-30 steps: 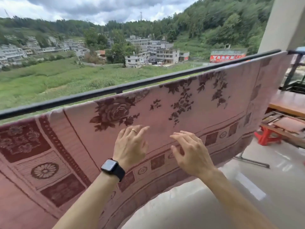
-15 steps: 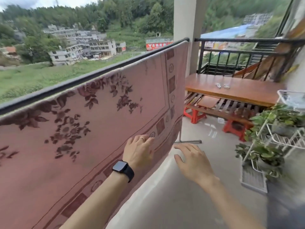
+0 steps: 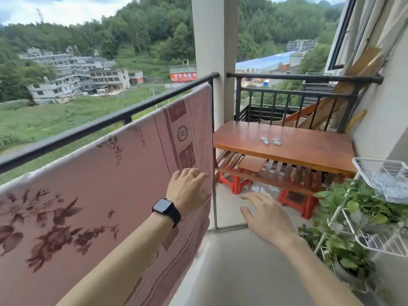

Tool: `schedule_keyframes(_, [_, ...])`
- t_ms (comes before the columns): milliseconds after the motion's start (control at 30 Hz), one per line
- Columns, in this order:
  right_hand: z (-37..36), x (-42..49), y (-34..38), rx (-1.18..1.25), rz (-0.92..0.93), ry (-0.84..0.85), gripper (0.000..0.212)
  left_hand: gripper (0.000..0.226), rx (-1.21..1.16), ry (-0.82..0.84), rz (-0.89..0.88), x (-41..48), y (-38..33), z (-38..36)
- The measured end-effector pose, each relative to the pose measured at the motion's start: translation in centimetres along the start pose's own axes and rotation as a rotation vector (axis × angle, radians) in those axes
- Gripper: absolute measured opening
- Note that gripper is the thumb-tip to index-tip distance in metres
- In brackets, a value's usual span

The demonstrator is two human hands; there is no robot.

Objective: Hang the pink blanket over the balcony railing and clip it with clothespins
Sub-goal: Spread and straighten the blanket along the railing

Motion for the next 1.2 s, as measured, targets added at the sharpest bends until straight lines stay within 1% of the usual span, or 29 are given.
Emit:
schedule_keyframes(200, [3.5,13.3,-6.4,0.013,0.027,-0.046,0.036,0.047,0.071,-0.023,-0.017,14.2,-1.9,-2.0])
schedule_keyframes(300, [3.6,20.8,-9.3,0.043,0.079,-0.031,0.036,0.047,0.097,-0.045,0.025,20.9,-1.8,-3.4])
schedule_keyframes(433, [3.0,31.1,-12.3,0.113,0.16,0.07,0.039,0.05,0.155,-0.107,0.178,29.4,-0.1,-4.1])
schedule_keyframes(500, [3.7,37.0,-13.6,0.161,0.179,0.105,0.04,0.052,0.184,-0.175,0.267,33.9,0.7,-3.1])
schedule_keyframes(600, [4.2,45.0,-13.5,0.321,0.192,0.152,0.043,0.054,0.252,-0.255,0.357,39.8,2.9,-1.2])
schedule_keyframes(700, [3.2,52.9,-12.2,0.514,0.188,0.2,0.044,0.055,0.244,-0.213,0.464,45.1,6.1,-0.4])
schedule_keyframes(800, [1.2,60.3,-11.0,0.634,0.181,0.235,0.047,0.053,0.228,-0.089,0.524,50.1,8.4,-1.8])
schedule_keyframes(900, [-1.6,65.0,-10.0,0.714,0.218,0.181,0.048,0.046,0.22,0.011,0.569,53.2,9.5,-3.6])
schedule_keyframes(967, [-2.7,67.0,-9.9,0.721,0.255,0.077,0.046,0.044,0.185,0.036,0.57,55.3,9.7,-4.2])
schedule_keyframes(1033, [-2.9,69.1,-9.9,0.705,0.344,-0.044,0.038,0.046,0.114,0.008,0.592,57.1,10.2,-4.3])
schedule_keyframes(1133, [-2.2,70.8,-9.6,0.729,0.571,-0.193,0.025,0.045,0.065,-0.066,0.616,58.7,11.3,-3.8])
schedule_keyframes(1167, [-2.1,70.8,-9.6,0.756,0.636,-0.23,0.021,0.044,0.075,-0.077,0.62,58.9,11.5,-3.8])
schedule_keyframes(1200, [-2.2,70.5,-9.8,0.793,0.66,-0.236,0.019,0.043,0.083,-0.074,0.619,59.0,11.6,-4.0])
Point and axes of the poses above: each hand's wrist, its own x-axis towards the middle knuckle, its own z-axis out of the back of the hand, y = z × x, the point moved 7 cm from there along x, towards the middle knuckle, and after that the axes turned 12 degrees about x, right-handed, at the moved point
